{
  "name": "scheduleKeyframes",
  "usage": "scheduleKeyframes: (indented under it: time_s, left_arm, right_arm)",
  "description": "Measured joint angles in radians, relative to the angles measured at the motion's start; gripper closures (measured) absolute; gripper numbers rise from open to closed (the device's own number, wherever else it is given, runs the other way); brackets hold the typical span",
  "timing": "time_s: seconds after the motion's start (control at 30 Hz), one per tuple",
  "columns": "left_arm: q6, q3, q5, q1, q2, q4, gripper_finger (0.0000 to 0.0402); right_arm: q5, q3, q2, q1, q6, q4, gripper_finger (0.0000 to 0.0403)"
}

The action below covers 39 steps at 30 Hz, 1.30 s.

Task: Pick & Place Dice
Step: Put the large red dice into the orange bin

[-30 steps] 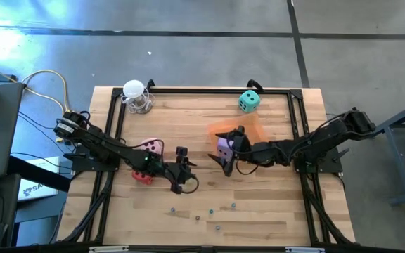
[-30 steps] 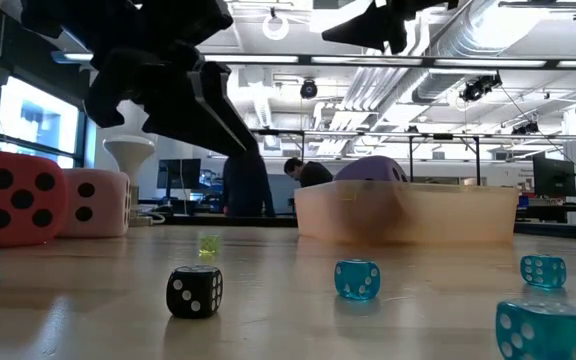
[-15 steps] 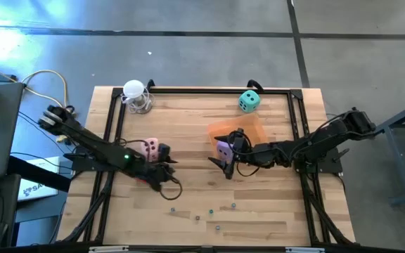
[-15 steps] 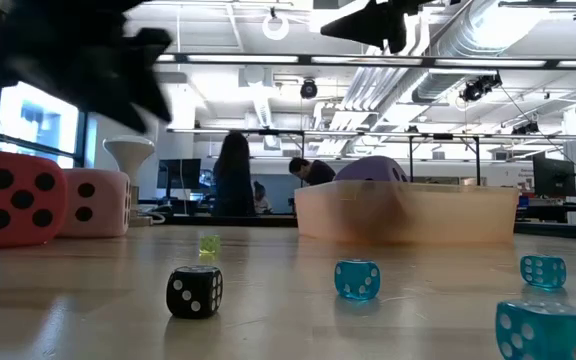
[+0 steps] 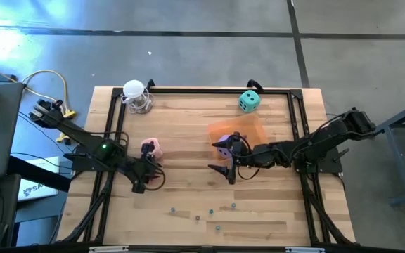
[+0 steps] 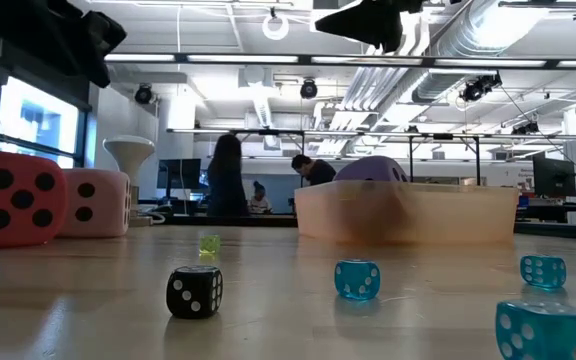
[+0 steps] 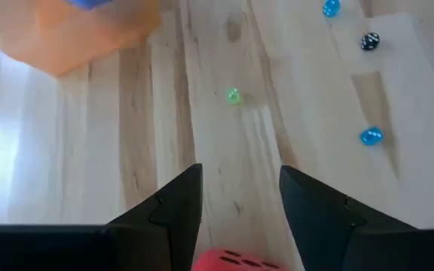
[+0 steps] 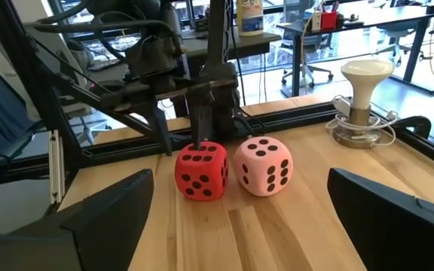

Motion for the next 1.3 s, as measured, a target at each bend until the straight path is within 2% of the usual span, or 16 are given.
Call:
scheduleKeyframes:
  time_s: [0.13, 0.23, 0.5, 0.6, 0.77, 0.97, 1.2, 1.3]
  left_arm:
    - [0.002, 0.0, 0.071, -0.007, 0.0, -0.003, 0.0224]
    - [-0.025, 0.0, 0.071, -0.022, 0.005, 0.001, 0.0199]
    - [-0.039, 0.0, 0.063, -0.076, 0.005, -0.048, 0.0061]
    - [-0.002, 0.0, 0.033, -0.085, 0.005, -0.085, 0.0013]
    - [0.014, 0.0, 0.087, -0.093, 0.005, -0.162, 0.0024]
    - [0.01, 0.0, 0.096, -0.092, 0.005, -0.236, 0.003]
    - [0.02, 0.0, 0.141, -0.092, 0.005, -0.23, 0.003]
    - [0.008, 0.0, 0.109, -0.092, 0.005, -0.226, 0.003]
  right_arm:
    - [0.0, 0.0, 0.0, 0.0, 0.0, 0.0, 0.0014]
    - [-0.003, 0.0, 0.0, 0.0, 0.0, 0.001, 0.0015]
    - [-0.101, 0.0, 0.0, 0.0, 0.017, 0.002, 0.0016]
    - [-0.099, 0.0, 0.0, 0.0, 0.061, 0.003, 0.0016]
    - [-0.088, 0.0, 0.0, 0.0, 0.097, 0.021, 0.0016]
    - [0.025, 0.0, 0.0, 0.0, 0.101, 0.087, 0.0016]
    - [0.006, 0.0, 0.0, 0.008, 0.132, 0.113, 0.0016]
    - [0.003, 0.0, 0.0, 0.022, 0.133, 0.108, 0.0016]
